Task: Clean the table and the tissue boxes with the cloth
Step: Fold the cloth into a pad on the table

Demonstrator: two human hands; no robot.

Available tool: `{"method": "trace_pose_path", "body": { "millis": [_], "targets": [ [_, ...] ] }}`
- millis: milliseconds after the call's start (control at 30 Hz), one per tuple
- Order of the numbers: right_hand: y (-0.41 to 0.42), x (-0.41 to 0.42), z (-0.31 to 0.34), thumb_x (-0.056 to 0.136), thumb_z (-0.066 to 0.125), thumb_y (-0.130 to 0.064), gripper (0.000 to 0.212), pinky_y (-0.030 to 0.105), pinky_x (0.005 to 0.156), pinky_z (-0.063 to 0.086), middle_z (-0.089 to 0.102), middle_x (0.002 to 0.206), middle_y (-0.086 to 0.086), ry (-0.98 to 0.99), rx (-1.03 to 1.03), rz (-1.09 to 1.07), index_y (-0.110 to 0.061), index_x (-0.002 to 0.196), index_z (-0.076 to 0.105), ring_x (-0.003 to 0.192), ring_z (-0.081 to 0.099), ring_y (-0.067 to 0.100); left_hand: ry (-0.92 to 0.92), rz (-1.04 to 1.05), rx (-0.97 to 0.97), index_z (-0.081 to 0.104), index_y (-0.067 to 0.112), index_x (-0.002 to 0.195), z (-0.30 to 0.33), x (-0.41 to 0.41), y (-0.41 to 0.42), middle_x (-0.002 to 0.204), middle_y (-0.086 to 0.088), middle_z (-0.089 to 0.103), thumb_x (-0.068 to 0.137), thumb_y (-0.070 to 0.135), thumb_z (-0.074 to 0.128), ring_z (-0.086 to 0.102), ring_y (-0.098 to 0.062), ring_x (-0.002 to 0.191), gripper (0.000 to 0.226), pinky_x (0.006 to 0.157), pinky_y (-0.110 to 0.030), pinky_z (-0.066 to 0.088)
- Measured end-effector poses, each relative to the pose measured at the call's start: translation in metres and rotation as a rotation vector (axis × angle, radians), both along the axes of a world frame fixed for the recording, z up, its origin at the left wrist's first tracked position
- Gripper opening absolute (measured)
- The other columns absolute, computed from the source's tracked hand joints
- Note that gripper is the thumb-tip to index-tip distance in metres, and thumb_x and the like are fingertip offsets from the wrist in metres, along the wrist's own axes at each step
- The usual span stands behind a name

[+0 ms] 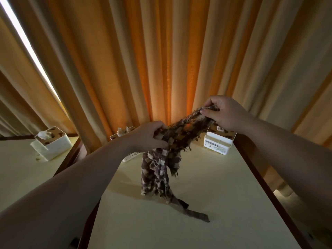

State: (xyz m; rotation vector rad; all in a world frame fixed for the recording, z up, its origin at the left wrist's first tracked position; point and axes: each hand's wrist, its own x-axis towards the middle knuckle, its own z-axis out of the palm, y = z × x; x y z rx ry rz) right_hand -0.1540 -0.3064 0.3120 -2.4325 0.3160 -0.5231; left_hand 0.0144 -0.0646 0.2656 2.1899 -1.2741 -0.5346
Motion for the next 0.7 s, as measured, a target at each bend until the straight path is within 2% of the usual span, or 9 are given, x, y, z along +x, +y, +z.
{"method": "trace_pose_path", "body": {
  "millis": [100, 200, 233, 300, 400, 467, 533, 633, 700],
  "targets": [
    [-0.003, -0.002, -0.002, 0.101, 0.067, -0.032, 0.010, 0.014, 0.059, 0.045, 0.068, 0.094, -0.010, 0.015, 0.008, -0.006, -0.023, 0.099, 0.070, 0.083, 0.064, 0.004, -0.049, 0.034, -0.011, 0.060, 0.028, 0.105, -0.002, 0.002, 0.003, 0.102, 0.004, 0.067, 0.085, 0.046, 0.081, 0.066, -0.017, 0.094, 0.034, 0.082, -0.039, 0.058],
    [0.002, -0.001, -0.003, 0.100, 0.067, -0.033, 0.010, 0.022, 0.065, 0.045, 0.069, 0.093, -0.010, 0.003, 0.047, 0.003, -0.025, 0.098, 0.070, 0.085, 0.063, 0.004, -0.126, 0.132, -0.014, 0.059, 0.023, 0.105, -0.003, -0.002, 0.001, 0.099, -0.005, 0.069, 0.068, 0.075, 0.080, 0.066, -0.024, 0.090, 0.067, 0.080, -0.046, 0.057],
    [0.004, 0.000, -0.002, 0.100, 0.067, -0.034, 0.009, 0.025, 0.068, 0.048, 0.069, 0.095, -0.009, -0.002, 0.051, 0.003, -0.026, 0.098, 0.070, 0.089, 0.064, 0.004, -0.168, 0.159, -0.006, 0.060, 0.021, 0.106, -0.004, -0.003, -0.001, 0.098, -0.006, 0.069, 0.065, 0.077, 0.079, 0.067, -0.025, 0.090, 0.072, 0.080, -0.048, 0.057],
    [0.008, 0.001, 0.000, 0.100, 0.068, -0.033, 0.008, 0.028, 0.074, 0.053, 0.070, 0.097, -0.008, -0.011, 0.065, 0.007, -0.026, 0.098, 0.070, 0.093, 0.065, 0.006, -0.219, 0.190, -0.015, 0.060, 0.020, 0.105, -0.006, -0.004, -0.003, 0.095, -0.005, 0.068, 0.071, 0.058, 0.082, 0.067, -0.025, 0.088, 0.056, 0.080, -0.050, 0.060],
    [0.008, 0.001, 0.003, 0.100, 0.069, -0.030, 0.007, 0.026, 0.070, 0.052, 0.071, 0.095, -0.007, -0.012, 0.078, 0.020, -0.025, 0.096, 0.070, 0.089, 0.066, 0.007, -0.211, 0.177, -0.027, 0.053, 0.020, 0.108, -0.006, -0.003, -0.003, 0.094, -0.007, 0.064, 0.081, 0.033, 0.077, 0.064, -0.027, 0.084, 0.038, 0.070, -0.048, 0.057],
    [0.007, 0.001, 0.003, 0.100, 0.069, -0.030, 0.007, 0.022, 0.066, 0.047, 0.070, 0.093, -0.009, -0.001, 0.049, 0.020, -0.026, 0.095, 0.070, 0.084, 0.065, 0.004, -0.201, 0.154, -0.026, 0.050, 0.022, 0.110, -0.005, -0.001, 0.000, 0.096, -0.004, 0.060, 0.084, 0.029, 0.075, 0.059, -0.023, 0.080, 0.037, 0.060, -0.040, 0.048],
    [0.005, 0.000, 0.003, 0.100, 0.068, -0.031, 0.008, 0.018, 0.064, 0.043, 0.070, 0.092, -0.010, -0.002, 0.036, 0.012, -0.024, 0.097, 0.071, 0.080, 0.064, -0.001, -0.272, 0.156, -0.020, 0.052, 0.022, 0.105, -0.007, 0.003, 0.002, 0.100, -0.001, 0.058, 0.087, 0.029, 0.071, 0.055, -0.019, 0.084, 0.027, 0.062, -0.032, 0.043],
    [0.004, 0.001, 0.003, 0.101, 0.068, -0.031, 0.008, 0.008, 0.057, 0.040, 0.070, 0.092, -0.009, 0.004, 0.024, 0.013, -0.024, 0.098, 0.071, 0.071, 0.061, -0.010, -0.297, 0.200, 0.021, 0.057, 0.020, 0.095, -0.012, 0.006, 0.003, 0.091, -0.001, 0.061, 0.092, 0.030, 0.063, 0.060, -0.022, 0.082, 0.012, 0.064, -0.035, 0.049],
    [0.005, 0.001, 0.003, 0.101, 0.068, -0.031, 0.007, 0.011, 0.060, 0.042, 0.070, 0.092, -0.010, -0.003, 0.014, 0.016, -0.027, 0.096, 0.070, 0.073, 0.061, -0.009, -0.292, 0.219, 0.078, 0.054, 0.020, 0.088, -0.016, 0.008, 0.002, 0.086, -0.003, 0.061, 0.094, 0.028, 0.062, 0.061, -0.023, 0.078, 0.014, 0.059, -0.034, 0.046]
  ]
}}
